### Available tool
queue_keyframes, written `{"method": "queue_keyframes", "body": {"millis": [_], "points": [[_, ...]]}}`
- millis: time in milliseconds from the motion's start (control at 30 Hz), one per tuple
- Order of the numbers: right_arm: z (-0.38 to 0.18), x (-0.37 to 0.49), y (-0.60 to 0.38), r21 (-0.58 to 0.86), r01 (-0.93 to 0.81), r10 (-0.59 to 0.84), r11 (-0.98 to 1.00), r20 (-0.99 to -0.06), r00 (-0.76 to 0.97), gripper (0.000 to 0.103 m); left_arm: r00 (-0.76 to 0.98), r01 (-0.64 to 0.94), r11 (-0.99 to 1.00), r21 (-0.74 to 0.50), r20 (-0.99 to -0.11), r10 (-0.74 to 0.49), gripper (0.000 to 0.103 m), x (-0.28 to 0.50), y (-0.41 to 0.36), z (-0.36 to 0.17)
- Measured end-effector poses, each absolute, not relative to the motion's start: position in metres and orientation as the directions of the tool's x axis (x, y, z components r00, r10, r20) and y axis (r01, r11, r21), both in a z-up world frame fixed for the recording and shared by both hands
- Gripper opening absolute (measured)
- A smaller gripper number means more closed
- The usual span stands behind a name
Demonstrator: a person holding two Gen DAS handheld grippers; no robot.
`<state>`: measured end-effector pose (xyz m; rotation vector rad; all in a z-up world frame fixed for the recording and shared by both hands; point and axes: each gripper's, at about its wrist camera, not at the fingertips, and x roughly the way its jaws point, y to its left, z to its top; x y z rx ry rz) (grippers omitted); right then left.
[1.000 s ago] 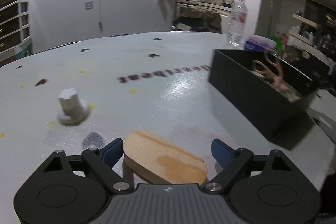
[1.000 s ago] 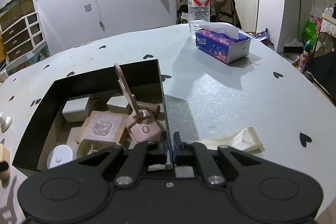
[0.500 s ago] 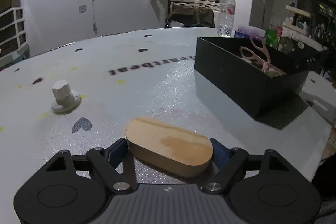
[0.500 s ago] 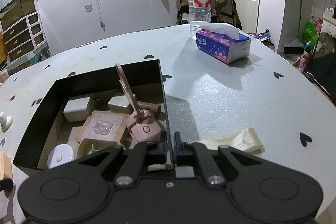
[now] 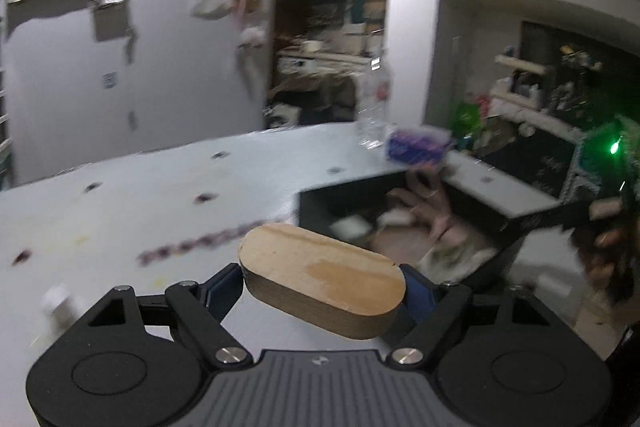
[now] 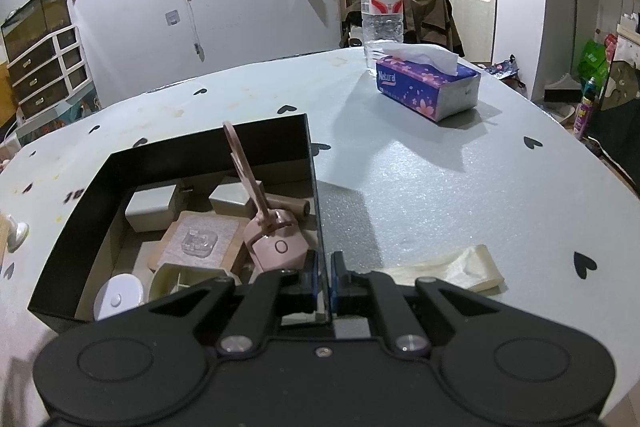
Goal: Organize rigid objects
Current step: 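Lower the wooden oval block into the black box and open the left tool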
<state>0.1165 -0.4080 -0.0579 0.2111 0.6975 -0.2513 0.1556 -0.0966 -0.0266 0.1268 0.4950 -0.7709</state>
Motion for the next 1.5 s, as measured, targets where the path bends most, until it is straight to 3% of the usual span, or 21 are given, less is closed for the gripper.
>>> {"method": "queue_keyframes", "body": {"millis": [200,367,500,1100,1267,1500], "points": [[-0.058,0.117,-0.407,0.111,0.295,-0.153,0.949,-0.656,0.739,0.005,0.524,0.765,0.636,-0.101,-0.477,-0.706,0.083,0.165,-0.155,-0.016],[-0.058,0.116,-0.408,0.120,0.287,-0.141,0.951,-0.657,0.741,0.005,0.444,0.738,0.644,-0.202,-0.573,-0.689,0.083,0.173,-0.194,-0.022],[-0.058,0.115,-0.411,0.133,0.281,-0.130,0.950,-0.652,0.747,0.006,0.419,0.710,0.656,-0.258,-0.594,-0.687,0.083,0.178,-0.211,-0.026],[-0.059,0.114,-0.416,0.151,0.273,-0.114,0.950,-0.646,0.755,0.006,0.421,0.590,0.749,-0.302,-0.677,-0.604,0.084,0.231,-0.258,-0.045],[-0.059,0.114,-0.415,0.147,0.271,-0.114,0.951,-0.648,0.753,0.006,0.400,0.621,0.722,-0.304,-0.670,-0.626,0.095,0.226,-0.259,-0.045],[-0.059,0.115,-0.414,0.142,0.271,-0.117,0.952,-0.649,0.752,0.006,0.383,0.632,0.714,-0.301,-0.679,-0.626,0.095,0.220,-0.257,-0.042]]}}
